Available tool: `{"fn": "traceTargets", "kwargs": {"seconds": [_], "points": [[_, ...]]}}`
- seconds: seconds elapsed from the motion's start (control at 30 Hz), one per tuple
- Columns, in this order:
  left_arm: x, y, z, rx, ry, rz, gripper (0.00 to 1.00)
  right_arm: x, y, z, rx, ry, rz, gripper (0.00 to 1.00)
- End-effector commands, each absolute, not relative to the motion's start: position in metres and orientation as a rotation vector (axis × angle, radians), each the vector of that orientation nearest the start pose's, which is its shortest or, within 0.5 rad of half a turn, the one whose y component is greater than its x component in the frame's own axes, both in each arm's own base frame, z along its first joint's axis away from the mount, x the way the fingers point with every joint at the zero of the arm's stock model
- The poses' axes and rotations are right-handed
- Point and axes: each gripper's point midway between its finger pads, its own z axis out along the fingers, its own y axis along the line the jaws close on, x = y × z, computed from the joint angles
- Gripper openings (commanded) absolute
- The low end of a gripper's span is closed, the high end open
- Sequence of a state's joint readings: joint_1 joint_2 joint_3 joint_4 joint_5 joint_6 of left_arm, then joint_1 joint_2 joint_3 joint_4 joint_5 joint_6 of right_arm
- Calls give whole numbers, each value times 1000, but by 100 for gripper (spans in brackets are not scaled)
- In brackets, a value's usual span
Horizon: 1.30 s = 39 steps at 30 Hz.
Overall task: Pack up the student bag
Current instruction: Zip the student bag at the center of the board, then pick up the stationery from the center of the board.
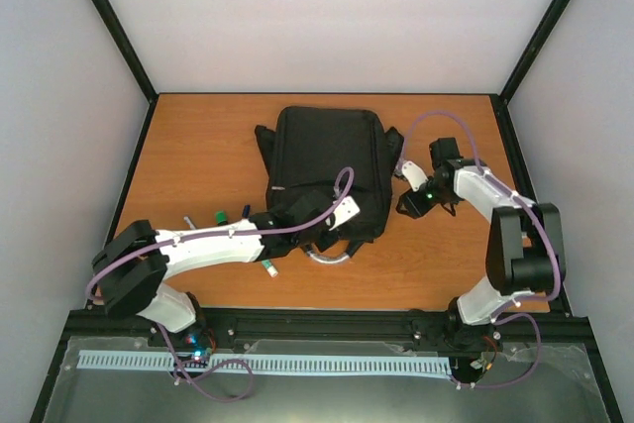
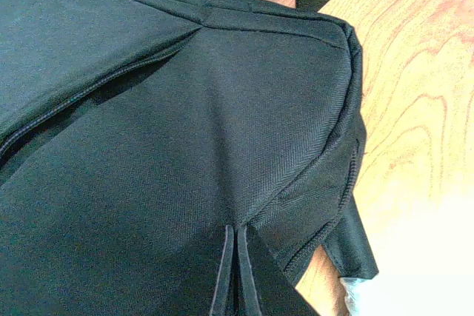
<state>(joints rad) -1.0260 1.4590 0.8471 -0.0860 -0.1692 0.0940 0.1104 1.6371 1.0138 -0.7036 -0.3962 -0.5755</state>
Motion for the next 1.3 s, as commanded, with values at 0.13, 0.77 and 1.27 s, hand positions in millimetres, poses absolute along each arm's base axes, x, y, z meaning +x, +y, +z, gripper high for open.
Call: {"fn": "traceTargets", "kwargs": {"seconds": [0.13, 0.77, 1.27], "points": [[220, -404, 131, 1159, 1970, -502, 5, 302, 86, 101, -916, 2434, 434, 50], [225, -375, 204, 806, 2061, -516, 100, 316, 35, 155, -700, 2389, 366, 100], [257, -273, 297, 441, 1993, -368, 100, 348, 16, 181, -728, 2332, 194, 100]]}}
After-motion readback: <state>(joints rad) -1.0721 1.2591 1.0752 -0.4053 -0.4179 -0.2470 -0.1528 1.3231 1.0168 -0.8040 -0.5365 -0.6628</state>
